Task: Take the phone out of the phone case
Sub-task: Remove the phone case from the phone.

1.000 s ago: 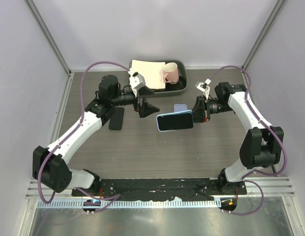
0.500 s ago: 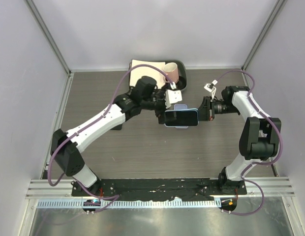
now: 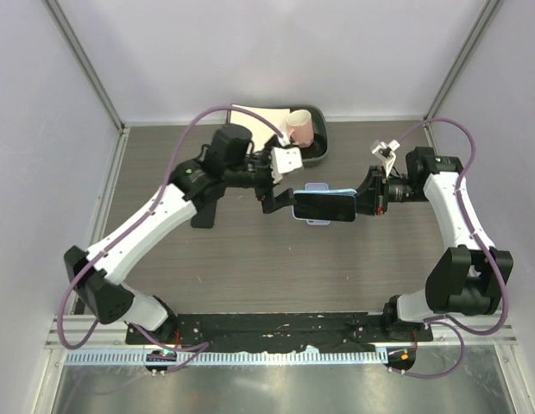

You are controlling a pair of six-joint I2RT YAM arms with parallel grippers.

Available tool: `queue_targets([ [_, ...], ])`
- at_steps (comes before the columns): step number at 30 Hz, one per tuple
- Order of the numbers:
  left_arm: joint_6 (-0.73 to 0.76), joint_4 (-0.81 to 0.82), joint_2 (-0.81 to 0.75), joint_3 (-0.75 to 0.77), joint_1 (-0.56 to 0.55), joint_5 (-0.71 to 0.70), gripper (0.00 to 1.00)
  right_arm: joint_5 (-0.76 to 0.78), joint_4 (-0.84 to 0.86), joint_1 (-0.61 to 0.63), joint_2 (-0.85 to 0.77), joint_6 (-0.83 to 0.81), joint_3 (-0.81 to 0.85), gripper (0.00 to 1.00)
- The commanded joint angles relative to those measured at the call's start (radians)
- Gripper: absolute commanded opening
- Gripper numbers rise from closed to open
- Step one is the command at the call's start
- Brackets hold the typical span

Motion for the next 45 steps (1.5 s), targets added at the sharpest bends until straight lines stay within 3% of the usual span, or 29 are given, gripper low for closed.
queue_targets([
  [1, -0.062, 0.025, -0.094, -0.005, 0.071, 0.079, 1.0, -0.099, -0.176, -0.036, -0.079, 0.031, -0.02, 0.01],
  [13, -0.044, -0.012, -0.043, 0.056, 0.046, 0.277, 1.0, -0.099, -0.175, -0.142, -0.11, 0.06, -0.059, 0.01],
  [21, 0.016, -0.007, 0.107, 0.127, -0.107, 0.058, 1.0, -0.098, -0.175, -0.232, -0.099, 0.078, -0.085, 0.01],
  [31, 0.034, -0.024, 0.25, 0.34, -0.224, -0.106, 1.0, -0.056, -0.175, -0.347, -0.134, 0.098, -0.14, 0.01],
  [38, 0.03, 0.025, 0.238, 0.299, -0.242, -0.223, 1.0, -0.056, -0.173, -0.456, -0.176, 0.17, -0.157, 0.01],
  [45, 0.031, 0.038, 0.195, 0.214, -0.242, -0.252, 1.0, -0.098, -0.175, -0.473, -0.182, 0.218, -0.105, 0.01],
])
